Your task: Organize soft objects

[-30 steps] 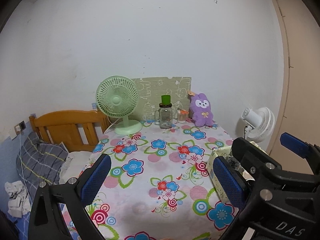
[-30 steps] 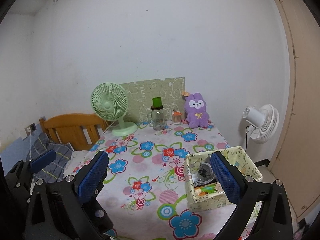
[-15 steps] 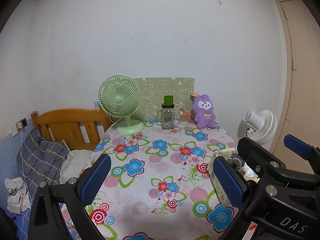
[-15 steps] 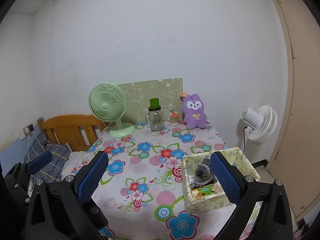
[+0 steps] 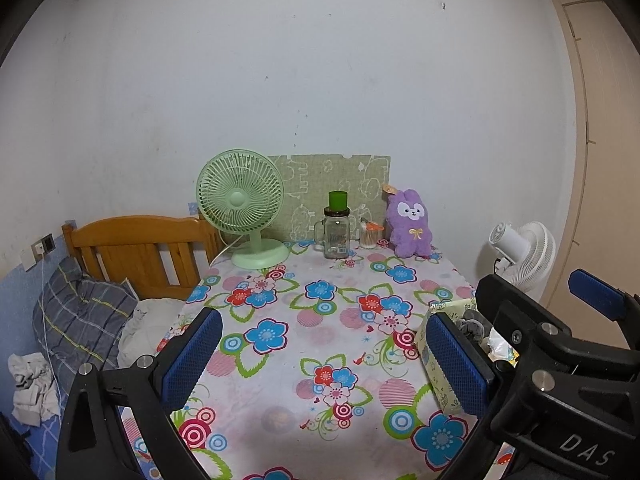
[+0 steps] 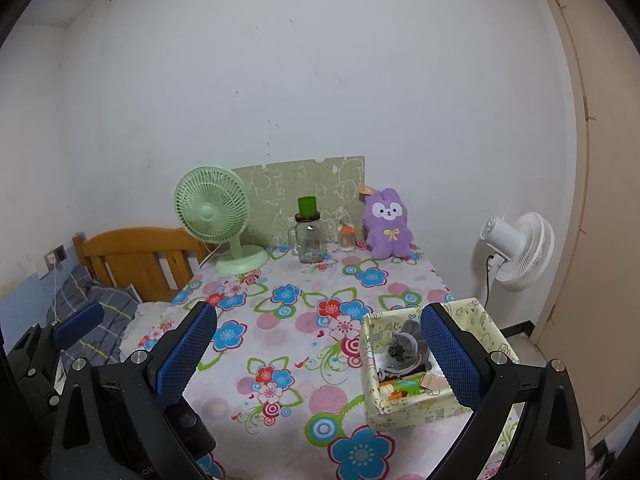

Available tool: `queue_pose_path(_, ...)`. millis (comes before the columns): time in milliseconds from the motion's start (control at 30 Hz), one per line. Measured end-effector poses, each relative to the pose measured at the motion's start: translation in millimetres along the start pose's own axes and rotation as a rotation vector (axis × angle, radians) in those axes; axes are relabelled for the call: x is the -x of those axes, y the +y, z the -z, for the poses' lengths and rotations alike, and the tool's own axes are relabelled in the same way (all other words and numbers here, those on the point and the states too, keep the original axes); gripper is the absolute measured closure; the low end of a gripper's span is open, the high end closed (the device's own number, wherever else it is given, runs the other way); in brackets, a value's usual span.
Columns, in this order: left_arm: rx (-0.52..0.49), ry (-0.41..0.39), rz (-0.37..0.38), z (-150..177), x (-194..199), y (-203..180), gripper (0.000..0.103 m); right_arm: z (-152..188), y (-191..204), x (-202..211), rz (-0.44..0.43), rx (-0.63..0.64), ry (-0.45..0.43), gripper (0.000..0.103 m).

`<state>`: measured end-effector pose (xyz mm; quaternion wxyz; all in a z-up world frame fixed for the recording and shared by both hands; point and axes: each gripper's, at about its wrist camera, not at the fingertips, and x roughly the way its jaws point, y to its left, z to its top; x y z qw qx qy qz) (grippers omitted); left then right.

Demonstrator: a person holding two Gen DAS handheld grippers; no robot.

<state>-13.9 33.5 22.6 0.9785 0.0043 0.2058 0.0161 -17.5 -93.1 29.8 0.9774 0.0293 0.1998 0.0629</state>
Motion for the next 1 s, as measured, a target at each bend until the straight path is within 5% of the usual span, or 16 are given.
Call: queue_pose_path(1000, -0.016, 0.022, 0.007, -2.4, -19.6, -1.2, 0.000, 1.0, -0.9, -18.8, 0.026, -0.020, 0.024, 0.000)
